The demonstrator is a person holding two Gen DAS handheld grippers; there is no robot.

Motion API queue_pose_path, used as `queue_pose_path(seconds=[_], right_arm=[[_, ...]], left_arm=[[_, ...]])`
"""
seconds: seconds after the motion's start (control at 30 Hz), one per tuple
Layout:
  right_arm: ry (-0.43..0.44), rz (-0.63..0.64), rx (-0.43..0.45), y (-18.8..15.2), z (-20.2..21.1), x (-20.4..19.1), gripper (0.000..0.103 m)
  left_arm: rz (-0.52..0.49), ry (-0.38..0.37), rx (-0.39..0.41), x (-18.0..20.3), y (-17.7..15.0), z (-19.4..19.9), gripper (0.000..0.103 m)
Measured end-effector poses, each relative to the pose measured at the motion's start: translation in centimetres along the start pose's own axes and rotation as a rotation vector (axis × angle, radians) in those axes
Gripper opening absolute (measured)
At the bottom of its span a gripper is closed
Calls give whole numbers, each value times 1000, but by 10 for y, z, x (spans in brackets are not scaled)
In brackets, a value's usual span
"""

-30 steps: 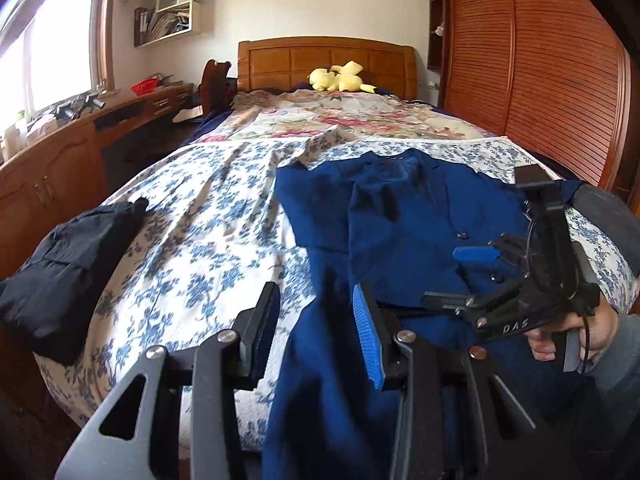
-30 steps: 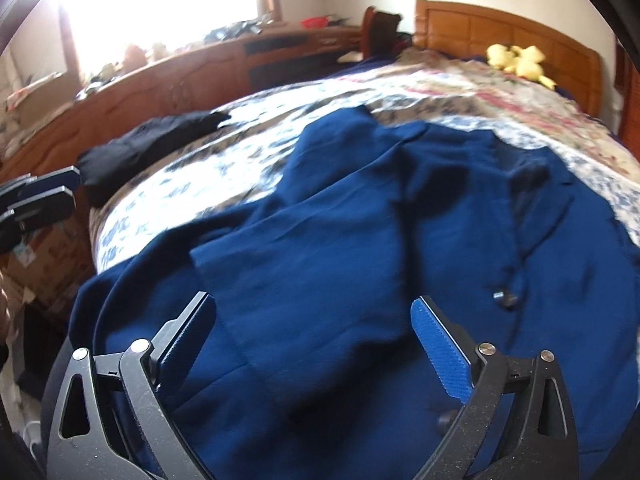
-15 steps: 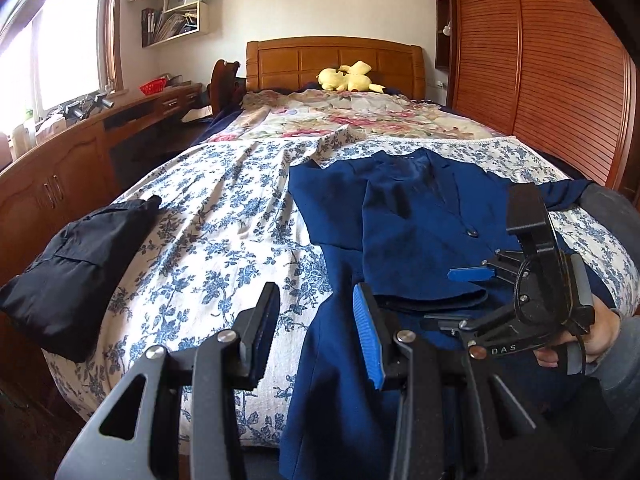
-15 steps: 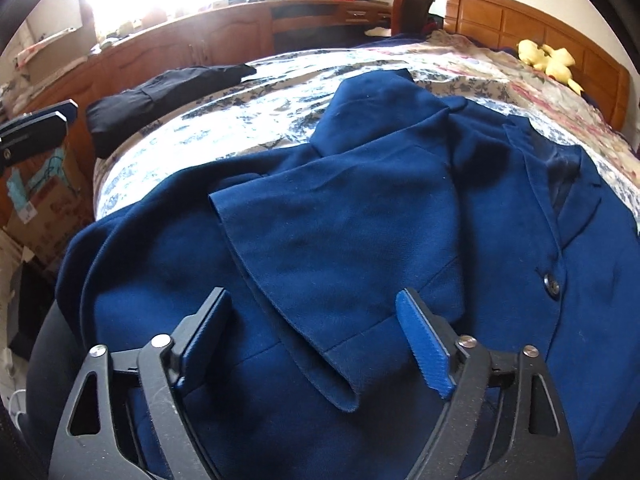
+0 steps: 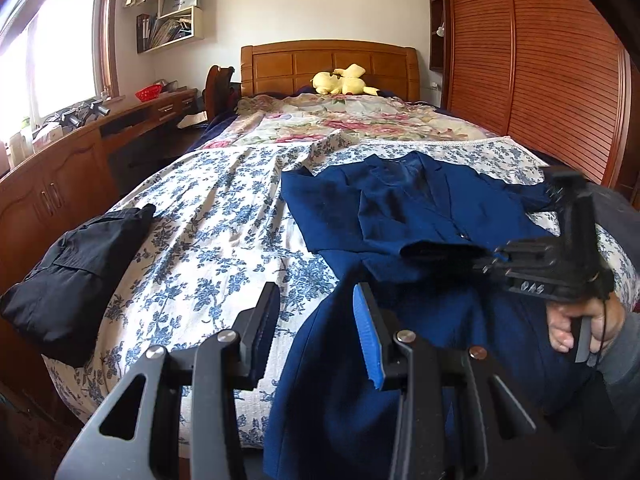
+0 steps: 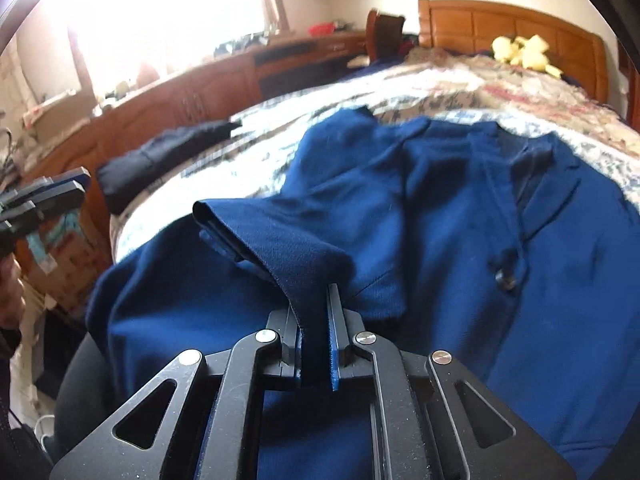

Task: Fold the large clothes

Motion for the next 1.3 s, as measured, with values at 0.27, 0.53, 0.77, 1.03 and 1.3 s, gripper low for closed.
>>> queue_pose_path(seconds=[0.27, 0.53, 0.77, 1.03, 1.3], right_arm=[[-21, -36, 61, 9, 17, 7, 7], [-17, -64, 123, 16, 30, 16, 3], [-45, -90, 301, 30, 111, 21, 3], [-298, -208, 369, 3, 189, 64, 3], [-415, -252, 112, -65, 141, 90, 3]], left_arm=[[-11, -12, -14, 9, -2, -6, 37], [-19, -29, -23, 17, -4, -10, 37], [-28, -72, -16, 30, -3, -19, 37], [-34, -129, 6, 48, 14, -47, 37], [-40, -153, 46, 64, 35, -83, 37]])
Point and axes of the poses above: each gripper's, at about its wrist camera, not at the fingertips, and z roughly against the way its jaws point, x to its right, y to its top, the point moved 3 cm from there along -z, roughly the way its jaws point, and after that the axes turned 3 degrees about -x, right-handed, at the moved point
